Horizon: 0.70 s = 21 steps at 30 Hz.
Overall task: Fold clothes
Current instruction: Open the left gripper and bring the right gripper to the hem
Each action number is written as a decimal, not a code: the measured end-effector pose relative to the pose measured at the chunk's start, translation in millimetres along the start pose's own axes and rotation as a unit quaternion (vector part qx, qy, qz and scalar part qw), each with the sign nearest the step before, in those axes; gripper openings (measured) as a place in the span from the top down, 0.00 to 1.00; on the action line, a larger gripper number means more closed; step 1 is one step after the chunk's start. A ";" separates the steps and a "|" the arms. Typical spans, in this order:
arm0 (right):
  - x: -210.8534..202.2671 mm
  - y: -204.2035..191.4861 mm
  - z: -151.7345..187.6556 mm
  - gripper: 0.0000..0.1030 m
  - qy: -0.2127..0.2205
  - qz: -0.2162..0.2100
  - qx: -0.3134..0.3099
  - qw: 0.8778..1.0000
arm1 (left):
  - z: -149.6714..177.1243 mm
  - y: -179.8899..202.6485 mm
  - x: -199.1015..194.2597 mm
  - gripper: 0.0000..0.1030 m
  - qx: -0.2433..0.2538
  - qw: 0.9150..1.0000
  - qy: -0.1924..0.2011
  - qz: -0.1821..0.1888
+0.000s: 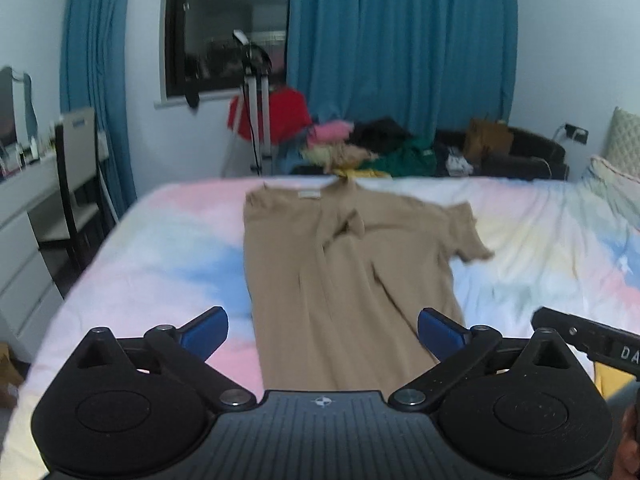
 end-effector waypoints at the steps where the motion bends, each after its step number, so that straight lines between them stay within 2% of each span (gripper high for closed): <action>1: 1.0 0.2 -4.7 0.31 0.004 -0.001 -0.001 1.000 | -6.5 0.4 0.9 0.01 -0.008 1.000 0.005 -0.004; 5: 11.0 1.8 -34.1 0.31 0.017 -0.001 -0.005 1.000 | -20.9 -4.3 7.2 0.00 -0.048 0.999 0.018 -0.001; 9: 39.7 18.7 -87.4 0.31 0.024 -0.003 0.057 0.998 | -20.4 -12.9 17.8 0.00 -0.087 0.996 0.022 0.007; 10: 51.6 27.1 -101.4 0.31 0.028 0.007 0.075 0.997 | -18.4 -15.7 20.4 0.00 -0.096 0.995 0.023 0.009; 13: 98.6 62.0 -129.4 0.31 0.015 0.024 0.155 0.988 | -1.7 -29.9 29.1 0.00 -0.118 0.993 0.009 0.012; 14: 116.7 77.2 -132.8 0.31 0.002 0.024 0.194 0.981 | 2.7 -33.9 32.2 0.00 -0.122 0.992 0.004 0.011; 16: 155.6 111.5 -129.6 0.32 -0.028 0.022 0.282 0.959 | 9.4 -41.9 40.1 0.00 -0.133 0.991 -0.005 0.006; 21: 230.8 166.2 -84.1 0.32 -0.077 -0.001 0.410 0.909 | 22.8 -58.6 57.8 0.00 -0.172 0.985 -0.025 -0.002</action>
Point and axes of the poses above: each gripper's, at about its wrist camera, not at the fingertips, and x roughly the way its jaws point, y to its right, z to its underside, the point moved 5 cm from there along x, roughly the way its jaws point, and after that the axes turned 7 degrees about x, right-handed, at the moved point
